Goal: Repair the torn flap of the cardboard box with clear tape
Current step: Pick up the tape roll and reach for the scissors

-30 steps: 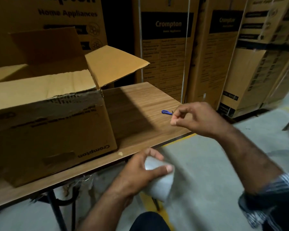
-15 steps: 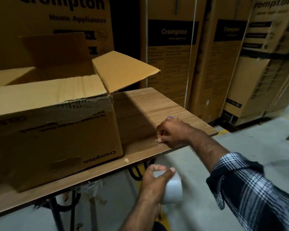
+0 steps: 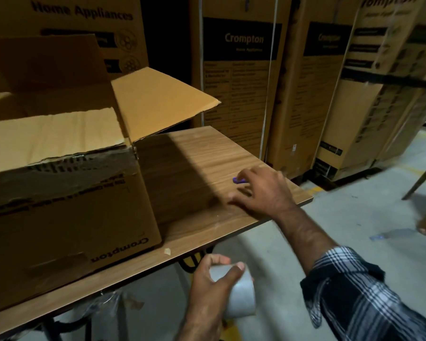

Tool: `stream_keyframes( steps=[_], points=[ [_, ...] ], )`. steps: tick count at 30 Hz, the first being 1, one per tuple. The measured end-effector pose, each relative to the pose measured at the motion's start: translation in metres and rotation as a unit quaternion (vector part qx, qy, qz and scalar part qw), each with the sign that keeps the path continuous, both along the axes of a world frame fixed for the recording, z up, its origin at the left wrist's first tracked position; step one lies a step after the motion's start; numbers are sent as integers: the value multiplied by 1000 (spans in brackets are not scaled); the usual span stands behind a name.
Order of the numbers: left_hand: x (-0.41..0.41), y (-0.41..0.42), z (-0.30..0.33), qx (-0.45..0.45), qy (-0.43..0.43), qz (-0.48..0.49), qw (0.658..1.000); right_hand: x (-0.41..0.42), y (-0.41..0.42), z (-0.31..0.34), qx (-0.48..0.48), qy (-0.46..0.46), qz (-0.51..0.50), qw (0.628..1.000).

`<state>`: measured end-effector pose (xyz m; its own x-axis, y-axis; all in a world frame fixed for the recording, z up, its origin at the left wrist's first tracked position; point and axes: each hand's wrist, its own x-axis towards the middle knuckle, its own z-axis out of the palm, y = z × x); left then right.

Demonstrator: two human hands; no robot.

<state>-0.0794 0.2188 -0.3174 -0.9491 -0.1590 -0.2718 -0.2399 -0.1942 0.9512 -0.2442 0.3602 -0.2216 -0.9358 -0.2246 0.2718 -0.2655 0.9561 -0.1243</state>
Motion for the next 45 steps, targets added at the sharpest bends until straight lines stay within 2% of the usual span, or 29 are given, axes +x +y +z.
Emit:
stream_keyframes(
  steps=[2,4,9,15,21,25,30,33,34,36,38,41,43,45],
  points=[
    [0,-1,-1,-8,6,2,1000,-10,9,4,-25,-1,-78,997],
    [-1,-2,-2,-6,3,1,1000,-14,15,1,-3,-44,-111,993],
    [1,-5,-1,10,5,-8,1000,-13,39,0,-4,-81,-59,995],
    [3,-2,2,8,6,-1,1000,-18,52,5,-49,-86,-65,993],
    [4,-4,6,10,-3,-13,1000,-20,49,10,-50,-142,-43,988],
    [8,-4,10,26,-20,-17,999,-21,54,13,-59,-170,-74,981],
    [9,-7,17,7,-37,-39,999,-15,43,28,75,-185,-101,975],
    [8,-9,19,20,-38,-44,998,-1,48,25,74,-172,-113,976],
    [7,-9,18,29,-39,-48,998,7,53,24,38,-163,-113,980],
    [4,-7,15,43,-42,-51,997,28,64,20,-105,-156,-86,978],
    [3,-5,13,59,-50,-51,996,52,70,12,-277,-134,-45,951],
    [4,-2,12,75,-47,-41,995,70,73,-5,-521,-46,-23,852],
    [4,-1,10,60,-39,-28,997,74,70,-14,-615,-34,-18,787],
    [4,1,8,57,-32,-17,998,78,62,-26,-677,-64,-9,733]
  ],
)
